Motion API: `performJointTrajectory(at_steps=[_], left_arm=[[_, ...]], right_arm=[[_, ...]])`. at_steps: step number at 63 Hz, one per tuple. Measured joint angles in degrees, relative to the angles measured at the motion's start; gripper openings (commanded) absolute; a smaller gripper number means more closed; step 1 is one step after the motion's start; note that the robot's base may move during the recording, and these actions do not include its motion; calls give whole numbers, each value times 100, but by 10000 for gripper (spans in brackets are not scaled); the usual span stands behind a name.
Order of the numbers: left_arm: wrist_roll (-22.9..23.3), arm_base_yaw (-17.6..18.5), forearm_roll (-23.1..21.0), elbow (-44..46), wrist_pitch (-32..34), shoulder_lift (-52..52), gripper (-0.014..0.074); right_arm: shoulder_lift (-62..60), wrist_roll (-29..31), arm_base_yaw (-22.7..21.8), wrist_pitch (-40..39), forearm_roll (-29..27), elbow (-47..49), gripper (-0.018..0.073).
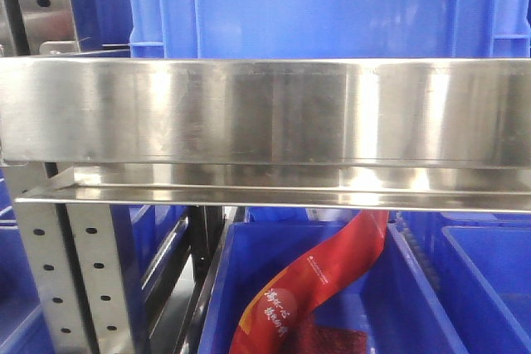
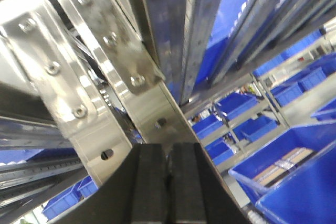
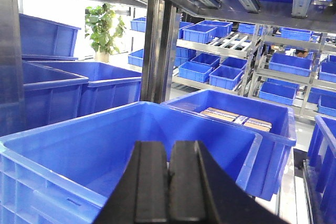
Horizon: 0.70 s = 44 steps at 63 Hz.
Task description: Grab PVC pipe and place in blue bin
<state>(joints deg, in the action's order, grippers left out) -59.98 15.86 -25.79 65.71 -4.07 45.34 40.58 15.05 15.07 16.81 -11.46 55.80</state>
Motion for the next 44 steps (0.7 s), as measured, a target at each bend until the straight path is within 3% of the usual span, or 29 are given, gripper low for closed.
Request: performJointTrajectory(at_steps=[32,37,44], left_arm=[[32,-21,16,0,70,-2,-111],[375,-21,289,-23,94,-50,-111],[1232,-21,946,-232,123,-176,-111]], right_arm=[[0,0,0,0,0,0,-168],[0,0,0,0,0,0,-168],[0,0,0,0,0,0,-168]])
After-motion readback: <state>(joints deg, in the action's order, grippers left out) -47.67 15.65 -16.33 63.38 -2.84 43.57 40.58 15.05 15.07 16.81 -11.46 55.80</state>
